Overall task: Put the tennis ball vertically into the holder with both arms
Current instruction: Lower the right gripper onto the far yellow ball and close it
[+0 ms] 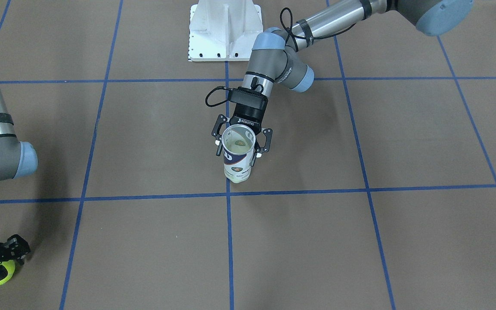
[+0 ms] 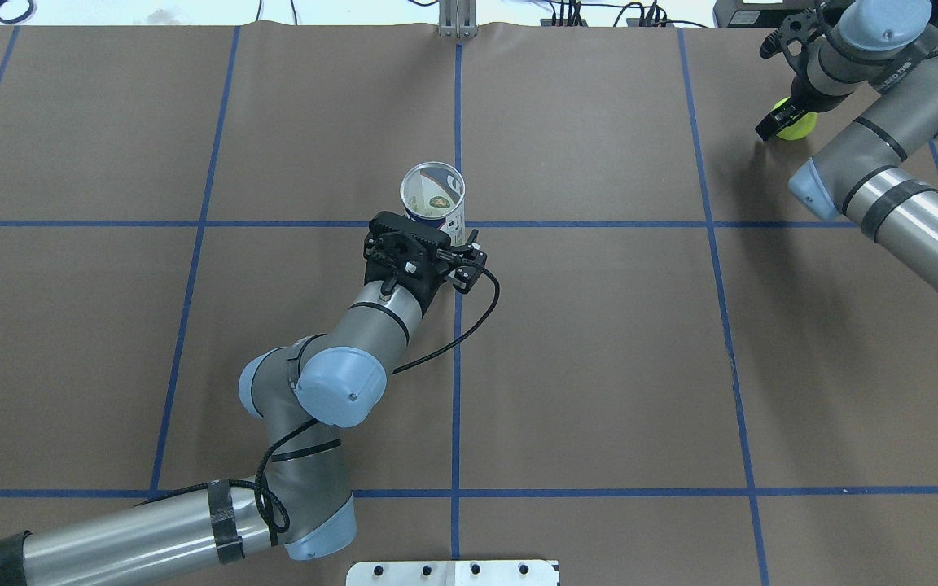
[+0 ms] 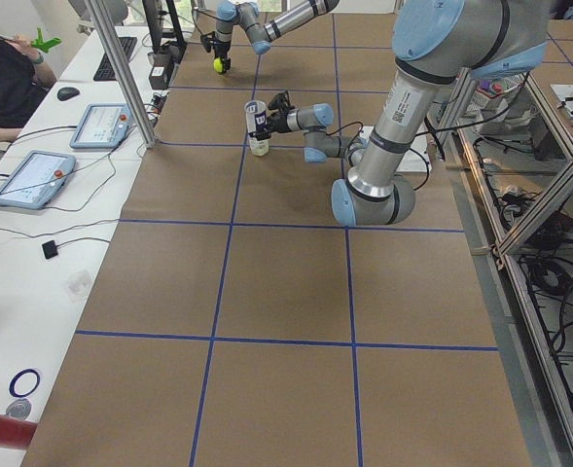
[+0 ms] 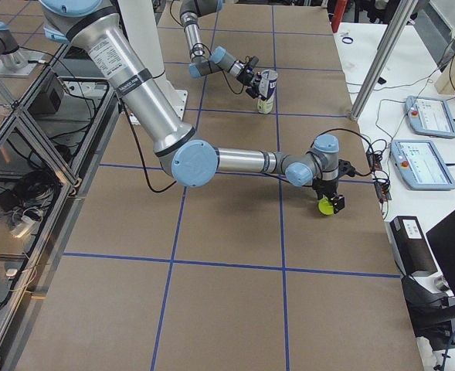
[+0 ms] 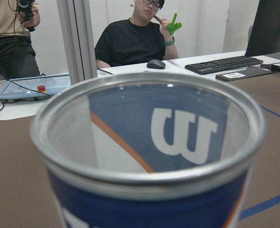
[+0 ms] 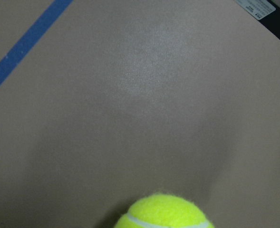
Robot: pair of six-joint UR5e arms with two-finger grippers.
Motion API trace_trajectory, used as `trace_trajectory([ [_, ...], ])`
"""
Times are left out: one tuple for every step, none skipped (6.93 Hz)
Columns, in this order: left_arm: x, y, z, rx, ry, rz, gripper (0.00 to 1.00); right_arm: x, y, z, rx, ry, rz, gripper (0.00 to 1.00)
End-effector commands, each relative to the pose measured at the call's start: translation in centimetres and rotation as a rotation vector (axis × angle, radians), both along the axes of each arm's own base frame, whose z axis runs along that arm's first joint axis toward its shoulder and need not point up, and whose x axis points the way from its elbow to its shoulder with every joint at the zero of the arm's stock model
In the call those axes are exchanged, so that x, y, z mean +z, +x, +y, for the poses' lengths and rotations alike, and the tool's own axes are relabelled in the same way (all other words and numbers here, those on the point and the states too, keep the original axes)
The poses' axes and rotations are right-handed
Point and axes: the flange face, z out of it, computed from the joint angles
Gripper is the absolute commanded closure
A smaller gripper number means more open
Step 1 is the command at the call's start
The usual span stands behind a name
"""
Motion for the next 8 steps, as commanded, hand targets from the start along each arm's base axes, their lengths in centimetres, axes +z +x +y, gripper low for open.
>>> trace_trajectory([
  [-0.1,0.0,0.1,0.000,0.001,0.003,0.01,0.1,0.2,0.0,0.001,-0.007,-0.005,0.56],
  [-0.1,0.0,0.1,0.000,0.001,0.003,0.01,-0.4,0.8,-0.4,0.008,-0.006,-0.013,1.00],
  [0.0,0.1,0.2,0.001,0.001,0.001,0.01,-1.2,1.3,-1.0,0.015,0.002,-0.022,1.00],
  [0.0,0.1,0.2,0.001,0.001,0.001,0.01,-3.5,1.7,-2.0,0.024,0.007,-0.031,1.00],
  [-0.1,0.0,0.2,0.001,0.001,0.003,0.01,-8.7,2.9,-3.4,0.028,-0.026,-0.052,1.00],
  [-0.1,0.0,0.2,0.001,0.001,0.003,0.01,-15.1,3.1,-4.3,0.029,-0.043,-0.097,1.00],
  [-0.1,0.0,0.2,0.001,0.001,0.003,0.01,-22.0,2.9,-3.8,0.063,-0.134,-0.213,1.00],
  [-0.1,0.0,0.2,0.001,0.001,0.003,0.01,-29.2,1.3,-1.3,0.134,-0.241,-0.372,1.00],
])
